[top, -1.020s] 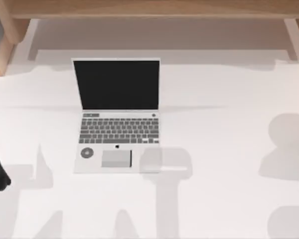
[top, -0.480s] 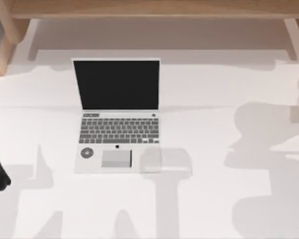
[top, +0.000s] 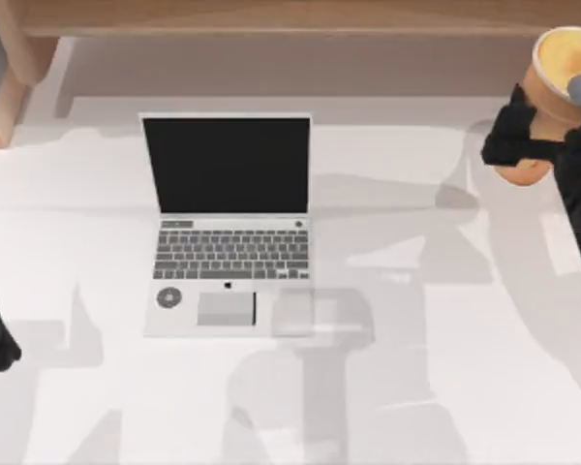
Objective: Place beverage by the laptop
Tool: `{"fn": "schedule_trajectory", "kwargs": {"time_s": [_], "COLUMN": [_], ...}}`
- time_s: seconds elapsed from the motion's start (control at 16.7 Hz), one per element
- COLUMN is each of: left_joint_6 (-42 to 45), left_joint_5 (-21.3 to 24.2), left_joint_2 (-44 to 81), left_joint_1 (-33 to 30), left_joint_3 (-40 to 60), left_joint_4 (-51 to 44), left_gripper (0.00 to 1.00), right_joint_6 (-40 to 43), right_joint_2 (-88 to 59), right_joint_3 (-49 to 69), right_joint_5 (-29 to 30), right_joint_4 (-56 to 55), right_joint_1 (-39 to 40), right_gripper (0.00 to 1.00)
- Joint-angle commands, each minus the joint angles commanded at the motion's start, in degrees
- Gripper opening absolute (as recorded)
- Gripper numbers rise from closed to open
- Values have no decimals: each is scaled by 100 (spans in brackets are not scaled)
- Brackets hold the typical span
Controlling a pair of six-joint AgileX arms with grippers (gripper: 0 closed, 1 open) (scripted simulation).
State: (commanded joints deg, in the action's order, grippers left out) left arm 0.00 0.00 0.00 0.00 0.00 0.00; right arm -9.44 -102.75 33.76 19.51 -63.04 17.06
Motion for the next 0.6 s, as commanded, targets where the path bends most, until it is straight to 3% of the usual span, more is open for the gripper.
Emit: {"fn": "schedule_trajectory", "kwargs": {"time_s": [0.36, 0.6], "left_joint_6": [0, 0], "left_joint_5": [0, 0], "left_joint_2": [0, 0], "left_joint_1": [0, 0], "left_joint_3": [0, 0], "left_joint_4": [0, 0], "left_gripper": [100, 100], "right_joint_6": [-446, -548], "right_joint_2": [-114, -126], "right_joint_3": [536, 665], "right_joint_5": [2110, 2984], "right_joint_4": [1182, 1730], "right_joint_1": [2200, 3142], "right_gripper": [0, 0]}}
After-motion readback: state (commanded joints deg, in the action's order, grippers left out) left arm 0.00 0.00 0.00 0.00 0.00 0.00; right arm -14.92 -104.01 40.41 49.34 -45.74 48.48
